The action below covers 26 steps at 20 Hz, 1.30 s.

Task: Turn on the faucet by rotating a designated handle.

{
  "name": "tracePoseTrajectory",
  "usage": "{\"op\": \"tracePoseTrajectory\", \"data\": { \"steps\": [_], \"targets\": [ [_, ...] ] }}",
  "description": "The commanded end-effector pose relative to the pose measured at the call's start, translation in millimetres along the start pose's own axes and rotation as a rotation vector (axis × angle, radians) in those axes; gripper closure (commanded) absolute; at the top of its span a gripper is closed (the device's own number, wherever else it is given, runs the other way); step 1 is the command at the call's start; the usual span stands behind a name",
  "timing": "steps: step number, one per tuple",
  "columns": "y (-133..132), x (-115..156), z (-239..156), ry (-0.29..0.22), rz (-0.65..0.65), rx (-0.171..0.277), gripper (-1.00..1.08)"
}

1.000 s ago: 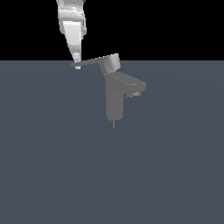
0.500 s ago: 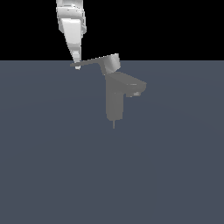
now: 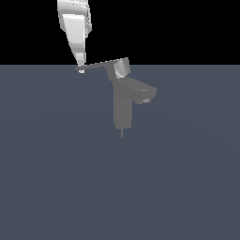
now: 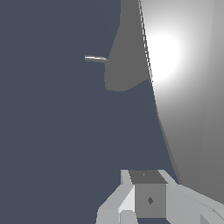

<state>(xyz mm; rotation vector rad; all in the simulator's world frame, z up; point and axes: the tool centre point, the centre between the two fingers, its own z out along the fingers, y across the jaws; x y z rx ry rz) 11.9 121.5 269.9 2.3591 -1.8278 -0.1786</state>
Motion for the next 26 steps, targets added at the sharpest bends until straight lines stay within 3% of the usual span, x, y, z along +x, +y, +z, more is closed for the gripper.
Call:
{"op": "tracePoseTrajectory", "data": {
  "steps": [1, 19, 26],
  "targets": [
    [9.6, 1.7, -0.2, 0.001, 0.004, -0.004, 1.08],
    [61.6, -0.4, -0.6, 0.001, 0.004, -0.004, 1.08],
    [77.1, 17.1, 3.3, 0.002, 0.006, -0.009, 1.08]
  ]
}}
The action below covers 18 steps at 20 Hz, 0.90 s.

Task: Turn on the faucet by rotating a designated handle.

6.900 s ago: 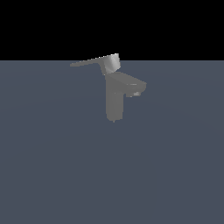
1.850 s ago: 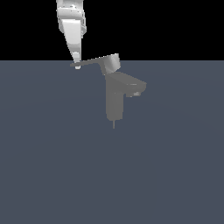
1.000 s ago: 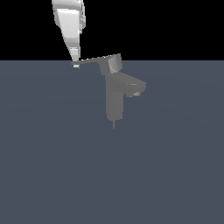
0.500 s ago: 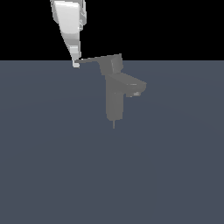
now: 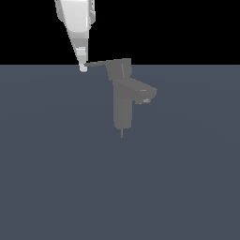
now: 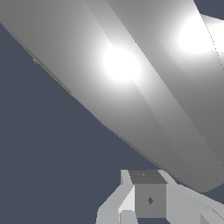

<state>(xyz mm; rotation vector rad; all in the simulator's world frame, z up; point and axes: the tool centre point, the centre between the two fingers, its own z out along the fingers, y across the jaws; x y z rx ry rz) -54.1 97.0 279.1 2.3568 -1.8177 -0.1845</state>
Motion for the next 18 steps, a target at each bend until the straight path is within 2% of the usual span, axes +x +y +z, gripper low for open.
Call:
{"op": "tracePoseTrajectory", "data": {
  "steps": [1, 18],
  "targets": [
    [9.8, 12.5, -1.2, 0.000, 0.010, -0.001, 1.08],
    [68.3, 61.1, -4.5, -0.001, 0.009, 0.004, 1.08]
  ]
}}
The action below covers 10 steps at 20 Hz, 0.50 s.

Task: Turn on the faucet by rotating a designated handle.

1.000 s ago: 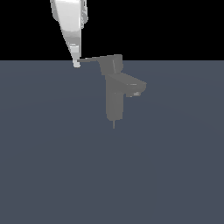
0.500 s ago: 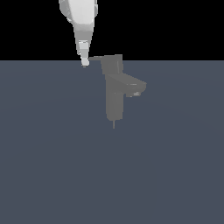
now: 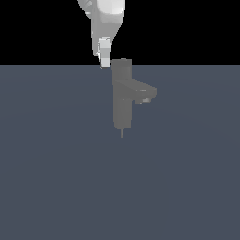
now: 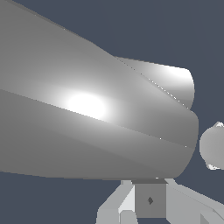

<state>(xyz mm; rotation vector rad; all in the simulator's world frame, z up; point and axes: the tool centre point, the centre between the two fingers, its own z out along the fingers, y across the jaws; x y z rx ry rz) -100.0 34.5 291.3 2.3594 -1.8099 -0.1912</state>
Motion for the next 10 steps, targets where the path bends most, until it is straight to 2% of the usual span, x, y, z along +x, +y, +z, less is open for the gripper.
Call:
{"op": "tracePoseTrajectory", "data": {
  "steps": [1, 3, 10],
  "targets": [
    [10.3, 15.3, -4.7, 0.001, 0.014, 0.009, 1.08],
    [6.5, 5.4, 0.0, 0.002, 0.001, -0.001, 1.08],
    [9.2, 49.7, -1.9, 0.002, 0.006, 0.003, 1.08]
  ]
}}
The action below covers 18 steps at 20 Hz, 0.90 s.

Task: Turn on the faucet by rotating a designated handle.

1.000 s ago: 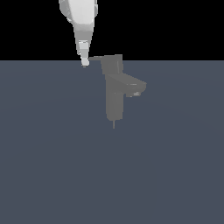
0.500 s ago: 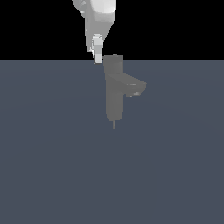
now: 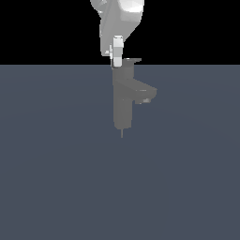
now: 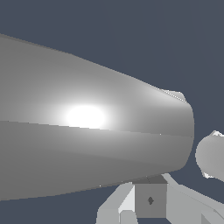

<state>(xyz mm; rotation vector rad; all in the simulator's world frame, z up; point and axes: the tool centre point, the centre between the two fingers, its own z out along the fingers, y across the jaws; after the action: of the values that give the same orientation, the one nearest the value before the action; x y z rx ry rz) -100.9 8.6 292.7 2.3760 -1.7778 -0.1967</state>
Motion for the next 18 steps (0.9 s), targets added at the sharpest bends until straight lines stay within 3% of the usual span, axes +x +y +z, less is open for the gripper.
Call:
{"op": "tracePoseTrajectory", "data": {
  "steps": [1, 12, 13, 14, 18],
  "targets": [
    [2.6, 31.0, -2.1, -0.001, 0.031, 0.010, 1.08],
    [7.9, 94.3, -4.6, -0.002, 0.038, 0.016, 1.08],
    [7.9, 94.3, -4.6, -0.002, 0.038, 0.016, 1.08],
    [3.0, 74.0, -0.9, -0.002, 0.008, 0.005, 1.08],
    [-5.0, 85.6, -1.4, -0.002, 0.011, 0.006, 1.08]
  ]
}}
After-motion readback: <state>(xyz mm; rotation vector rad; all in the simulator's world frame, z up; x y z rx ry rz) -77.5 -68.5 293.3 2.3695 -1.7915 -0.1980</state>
